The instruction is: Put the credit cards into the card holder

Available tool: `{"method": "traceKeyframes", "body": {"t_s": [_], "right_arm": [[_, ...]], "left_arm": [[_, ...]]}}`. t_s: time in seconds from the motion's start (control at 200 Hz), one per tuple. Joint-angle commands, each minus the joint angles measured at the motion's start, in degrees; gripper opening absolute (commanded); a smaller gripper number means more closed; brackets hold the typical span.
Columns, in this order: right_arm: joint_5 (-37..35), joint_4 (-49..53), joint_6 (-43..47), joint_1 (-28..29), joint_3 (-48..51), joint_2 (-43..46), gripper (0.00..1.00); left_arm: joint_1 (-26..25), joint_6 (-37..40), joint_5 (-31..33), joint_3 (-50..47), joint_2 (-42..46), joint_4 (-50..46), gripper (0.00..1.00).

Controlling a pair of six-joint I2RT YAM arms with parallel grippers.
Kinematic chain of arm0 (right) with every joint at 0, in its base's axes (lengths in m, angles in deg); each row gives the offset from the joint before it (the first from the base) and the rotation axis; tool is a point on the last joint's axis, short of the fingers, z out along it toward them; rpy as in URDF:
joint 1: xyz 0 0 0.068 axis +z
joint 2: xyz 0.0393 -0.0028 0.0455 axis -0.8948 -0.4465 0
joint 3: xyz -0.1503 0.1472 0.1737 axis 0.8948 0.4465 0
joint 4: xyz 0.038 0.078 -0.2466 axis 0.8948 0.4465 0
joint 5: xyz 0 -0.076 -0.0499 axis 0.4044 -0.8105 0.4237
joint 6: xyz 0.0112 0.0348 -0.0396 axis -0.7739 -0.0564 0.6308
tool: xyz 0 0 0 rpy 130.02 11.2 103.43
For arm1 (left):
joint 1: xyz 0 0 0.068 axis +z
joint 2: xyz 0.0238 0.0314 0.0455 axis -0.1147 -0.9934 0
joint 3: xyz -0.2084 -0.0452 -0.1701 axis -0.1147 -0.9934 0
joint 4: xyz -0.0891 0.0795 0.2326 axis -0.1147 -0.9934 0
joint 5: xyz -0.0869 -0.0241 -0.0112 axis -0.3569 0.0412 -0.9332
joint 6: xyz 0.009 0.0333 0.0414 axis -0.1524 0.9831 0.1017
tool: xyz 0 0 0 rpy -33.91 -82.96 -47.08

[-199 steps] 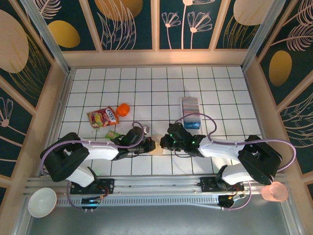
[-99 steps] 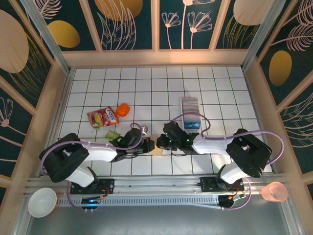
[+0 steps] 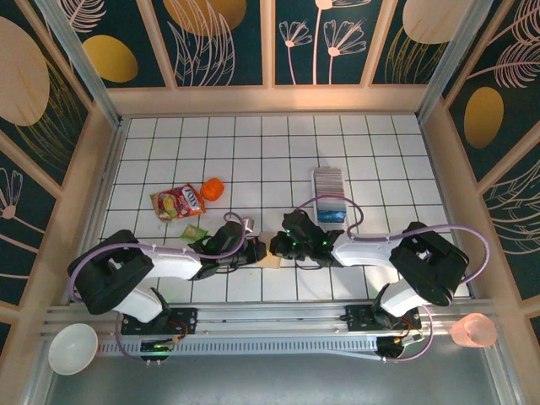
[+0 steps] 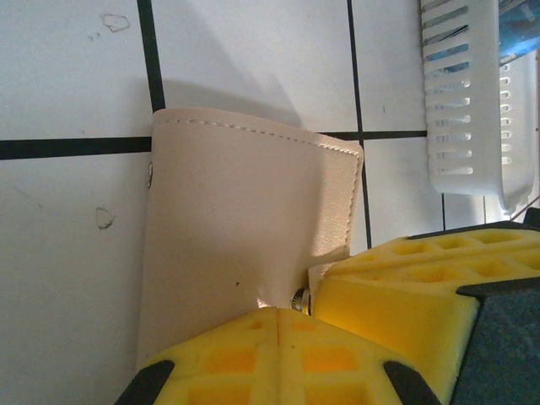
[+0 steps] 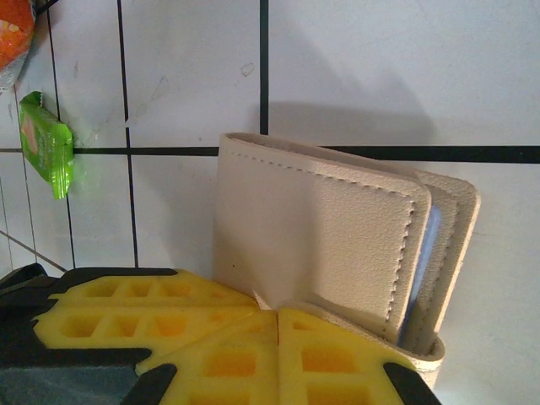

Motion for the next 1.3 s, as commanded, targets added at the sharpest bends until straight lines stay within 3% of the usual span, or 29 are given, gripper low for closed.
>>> {"method": "traceKeyframes", "body": {"t_s": [0.0,0.26,0.52,0.671,0.816,0.901,1.021,1.081,1.101,1.116,1.126,1.296], "right_arm": [[2.1,3.0,-0.5,1.1,2.4,-1.4,0.0],[-1.8,13.6,2.8,3.5,0.4,-3.8,0.0],[-3.3,15.5,3.1,4.9,-1.0,-8.7,0.0],[-6.4,19.1,2.9,5.4,-2.1,-8.9,0.0],[-9.3,16.7,4.0,5.8,-4.3,-3.3,0.0],[-11.3,14.5,5.7,5.2,-6.6,-0.3,0.27],[-10.4,10.7,9.0,3.4,-9.6,2.7,0.44],[-10.1,9.6,10.9,2.3,-10.3,4.7,0.56],[-10.3,9.3,11.8,1.9,-10.6,5.6,0.57],[-10.4,9.2,12.4,1.5,-10.7,6.1,0.57],[-10.5,9.1,13.0,1.3,-10.9,6.6,0.58],[-12.3,7.4,25.2,-9.3,-11.3,16.4,0.57]], "left_arm": [[-0.1,-2.2,2.1,-2.8,-0.7,-1.7,0.0],[0.4,-8.5,2.7,-5.9,2.0,4.7,0.0],[1.2,-12.2,3.6,-9.0,6.9,8.0,0.0],[1.5,-11.5,8.0,-10.2,13.9,2.1,0.0],[2.1,-6.0,16.8,-6.9,24.4,-14.2,0.0],[2.8,-2.2,23.3,-3.9,31.6,-23.4,0.14],[6.4,3.5,30.9,-0.3,40.9,-31.8,0.42],[9.6,6.8,33.5,1.3,44.9,-34.1,0.64],[10.3,8.6,34.9,1.9,46.0,-34.3,0.77],[10.7,9.6,35.9,2.4,46.7,-34.4,0.94],[11.0,10.4,36.7,2.7,47.0,-34.6,0.98],[15.5,23.4,48.6,9.2,46.1,-33.4,0.99]]}}
